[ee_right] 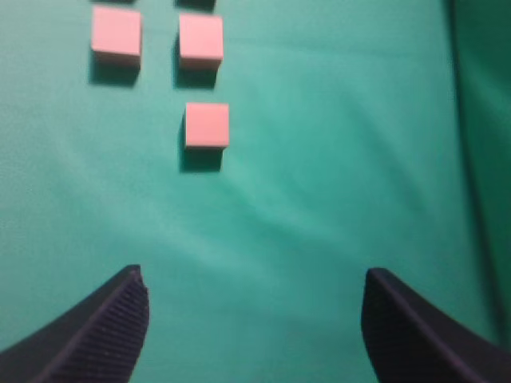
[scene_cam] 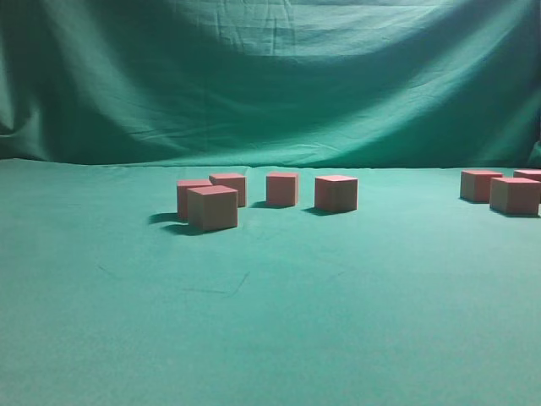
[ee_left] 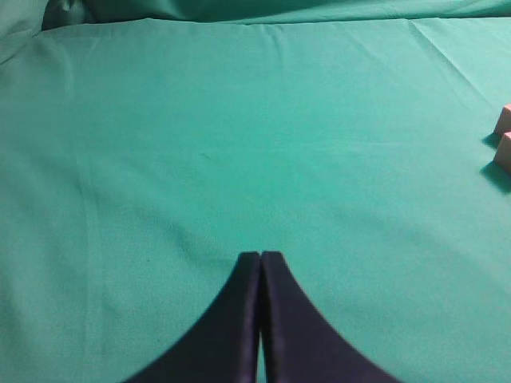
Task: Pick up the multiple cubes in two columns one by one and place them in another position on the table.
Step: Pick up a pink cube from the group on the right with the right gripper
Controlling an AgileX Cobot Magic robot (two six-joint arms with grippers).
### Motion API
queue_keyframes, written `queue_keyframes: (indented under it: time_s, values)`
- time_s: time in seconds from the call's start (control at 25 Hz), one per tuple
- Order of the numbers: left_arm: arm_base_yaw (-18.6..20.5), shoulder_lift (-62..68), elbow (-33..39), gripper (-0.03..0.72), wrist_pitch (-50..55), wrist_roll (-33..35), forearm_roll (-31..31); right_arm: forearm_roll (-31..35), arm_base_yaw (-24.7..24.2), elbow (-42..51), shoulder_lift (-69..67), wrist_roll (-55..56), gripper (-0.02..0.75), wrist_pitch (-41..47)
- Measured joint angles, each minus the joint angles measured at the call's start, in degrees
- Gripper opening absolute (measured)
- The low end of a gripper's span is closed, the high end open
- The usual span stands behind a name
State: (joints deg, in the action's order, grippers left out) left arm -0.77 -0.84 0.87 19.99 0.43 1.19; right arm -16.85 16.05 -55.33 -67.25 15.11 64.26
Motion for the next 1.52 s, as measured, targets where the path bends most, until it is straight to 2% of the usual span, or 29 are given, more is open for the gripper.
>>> queue_keyframes:
  time_s: [0.2,0.48,0.96,1.24,1.44,1.52]
  values:
    - [0.0,0.0,0.0,0.0,0.0,0.0,0.0,8.6,-7.7,4.1,-6.0,-6.0,0.549,-9.1]
    - [0.0,0.0,0.0,0.0,0.0,0.0,0.0,10.8,-12.0,4.1,-19.1,-8.5,0.549,-19.2]
    - [0.0,0.0,0.0,0.0,0.0,0.0,0.0,12.6,-12.3,4.1,-28.2,-12.9,0.549,-32.5]
    - [0.0,0.0,0.0,0.0,0.0,0.0,0.0,12.6,-12.3,4.1,-31.1,-13.0,0.549,-34.5]
    - [0.0,0.0,0.0,0.0,0.0,0.0,0.0,13.4,-12.3,4.1,-31.7,-13.0,0.269,-34.8]
    - [0.0,0.0,0.0,0.0,0.0,0.0,0.0,13.5,-12.3,4.1,-31.7,-13.0,0.255,-34.6]
